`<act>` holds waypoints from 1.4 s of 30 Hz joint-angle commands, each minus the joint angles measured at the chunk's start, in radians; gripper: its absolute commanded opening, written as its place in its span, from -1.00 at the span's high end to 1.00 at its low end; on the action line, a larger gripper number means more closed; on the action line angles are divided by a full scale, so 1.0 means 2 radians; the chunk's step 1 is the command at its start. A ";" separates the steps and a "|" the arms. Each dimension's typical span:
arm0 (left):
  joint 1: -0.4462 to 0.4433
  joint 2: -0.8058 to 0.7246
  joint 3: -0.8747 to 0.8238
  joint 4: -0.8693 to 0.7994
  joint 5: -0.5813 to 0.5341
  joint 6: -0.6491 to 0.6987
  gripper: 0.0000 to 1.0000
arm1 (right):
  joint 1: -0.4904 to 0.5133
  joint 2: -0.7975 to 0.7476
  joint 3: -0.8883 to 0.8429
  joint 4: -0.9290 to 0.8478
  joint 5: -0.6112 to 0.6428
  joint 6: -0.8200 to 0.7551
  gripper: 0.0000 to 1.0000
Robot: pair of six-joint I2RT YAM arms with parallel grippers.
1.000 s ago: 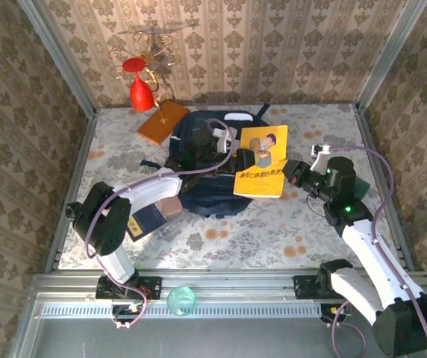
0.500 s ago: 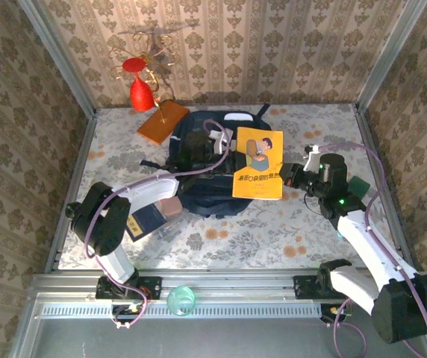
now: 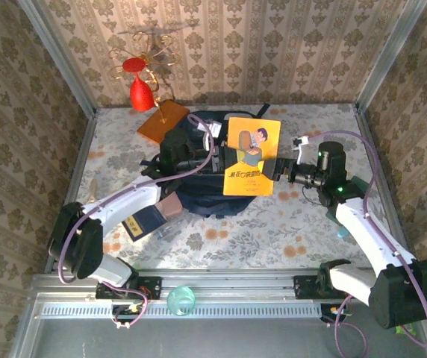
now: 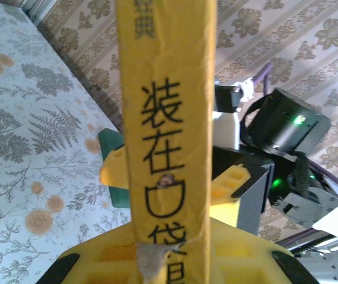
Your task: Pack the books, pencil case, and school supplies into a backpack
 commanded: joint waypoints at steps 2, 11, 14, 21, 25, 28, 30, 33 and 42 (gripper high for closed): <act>0.003 -0.028 -0.008 0.075 0.020 -0.019 1.00 | 0.026 0.003 -0.025 0.155 -0.080 0.073 -0.96; 0.023 -0.033 -0.047 0.098 -0.013 -0.050 0.94 | 0.053 -0.014 -0.049 0.267 -0.055 0.177 0.65; 0.031 -0.036 -0.071 0.095 -0.027 -0.047 0.67 | 0.052 -0.027 -0.054 0.253 -0.021 0.182 0.93; 0.048 -0.061 -0.077 -0.158 -0.133 0.194 -0.13 | 0.009 -0.020 0.000 0.023 0.044 0.153 1.00; 0.010 -0.041 -0.027 -0.331 -0.297 0.399 -0.47 | -0.051 -0.019 -0.013 -0.017 0.050 0.153 1.00; -0.003 0.003 0.016 -0.396 -0.338 0.470 -0.58 | -0.063 -0.029 -0.020 -0.031 0.064 0.140 1.00; -0.013 0.032 0.038 -0.425 -0.352 0.512 -0.61 | -0.064 -0.030 -0.020 -0.040 0.072 0.131 1.00; -0.020 0.066 0.066 -0.452 -0.368 0.562 -0.64 | -0.063 -0.025 -0.020 -0.044 0.071 0.125 1.00; -0.020 0.148 0.127 -0.504 -0.373 0.640 -0.67 | -0.067 -0.008 -0.026 -0.038 0.063 0.121 0.99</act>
